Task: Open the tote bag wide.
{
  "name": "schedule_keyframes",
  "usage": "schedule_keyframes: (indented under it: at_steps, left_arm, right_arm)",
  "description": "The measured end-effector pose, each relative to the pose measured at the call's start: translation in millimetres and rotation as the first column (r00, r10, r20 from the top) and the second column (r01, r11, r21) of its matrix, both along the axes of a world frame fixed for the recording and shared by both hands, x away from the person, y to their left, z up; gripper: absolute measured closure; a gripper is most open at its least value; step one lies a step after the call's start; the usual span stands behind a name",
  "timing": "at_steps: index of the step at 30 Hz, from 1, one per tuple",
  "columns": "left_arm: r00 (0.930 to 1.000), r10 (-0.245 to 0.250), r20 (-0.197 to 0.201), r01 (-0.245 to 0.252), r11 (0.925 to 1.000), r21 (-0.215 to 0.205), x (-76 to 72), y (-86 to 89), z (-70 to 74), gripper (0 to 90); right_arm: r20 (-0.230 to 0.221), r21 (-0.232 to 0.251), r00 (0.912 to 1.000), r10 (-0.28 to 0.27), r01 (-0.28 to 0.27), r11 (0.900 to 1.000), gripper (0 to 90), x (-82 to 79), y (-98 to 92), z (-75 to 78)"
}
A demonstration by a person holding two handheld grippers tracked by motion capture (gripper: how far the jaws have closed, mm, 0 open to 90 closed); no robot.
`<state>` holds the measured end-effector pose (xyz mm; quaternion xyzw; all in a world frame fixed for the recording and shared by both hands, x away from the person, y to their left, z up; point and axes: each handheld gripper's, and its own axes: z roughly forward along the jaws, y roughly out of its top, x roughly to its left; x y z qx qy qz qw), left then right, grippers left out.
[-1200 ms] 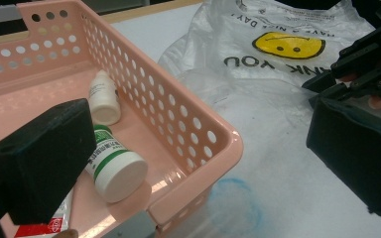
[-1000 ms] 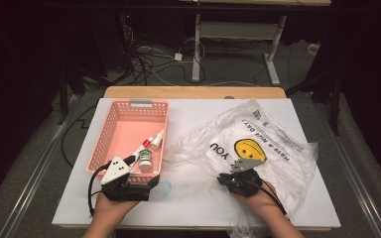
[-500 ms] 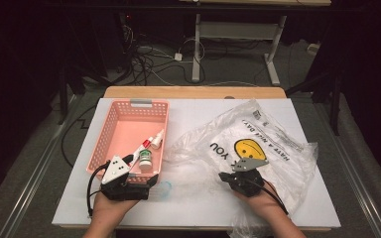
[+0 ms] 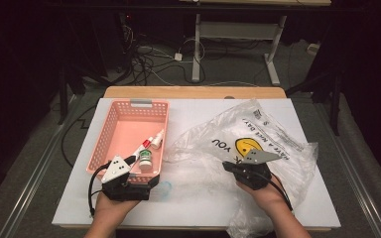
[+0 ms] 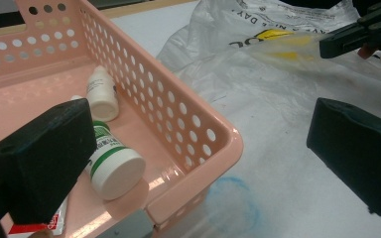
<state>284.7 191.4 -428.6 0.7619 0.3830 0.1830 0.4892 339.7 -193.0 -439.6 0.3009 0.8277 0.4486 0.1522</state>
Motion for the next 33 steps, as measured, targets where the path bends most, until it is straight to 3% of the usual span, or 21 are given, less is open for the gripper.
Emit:
schedule_keyframes:
  at_steps: [3,6,9,12,19,33]
  left_arm:
    - [1.0000,-0.003,0.009,0.003,1.0000,0.003,-0.1,-1.0,0.2,0.0]
    - [0.9998,-0.010,0.019,0.010,0.9999,0.003,-1.5,-1.8,1.6,0.0]
    - [0.9996,-0.013,0.026,0.013,0.9999,0.001,-1.8,-1.5,1.6,0.0]
    - [0.9997,-0.013,0.020,0.013,0.9999,0.000,-0.3,-2.0,0.2,0.0]
    - [0.9994,-0.015,0.031,0.015,0.9998,0.011,-1.4,-4.1,0.2,0.0]
    - [0.9994,0.027,0.020,-0.027,0.9996,0.002,2.7,9.3,2.1,0.0]
  right_arm:
    - [-0.022,-0.016,0.9997,0.011,-0.011,1.000,90.0,8.7,-2.1,1.3]
    - [-0.013,0.005,0.9999,-0.010,0.010,1.000,90.0,13.5,-5.4,3.2]
    - [0.020,0.037,0.9993,-0.030,0.030,0.999,90.0,10.1,-9.0,6.9]
    - [0.058,0.029,0.9979,-0.028,0.027,0.999,90.0,5.4,-9.0,10.8]
    - [0.076,0.091,0.9955,-0.056,0.049,0.995,90.0,1.4,-14.6,16.2]
    - [0.133,0.147,0.9877,-0.083,0.063,0.987,90.0,-1.6,-19.3,33.6]
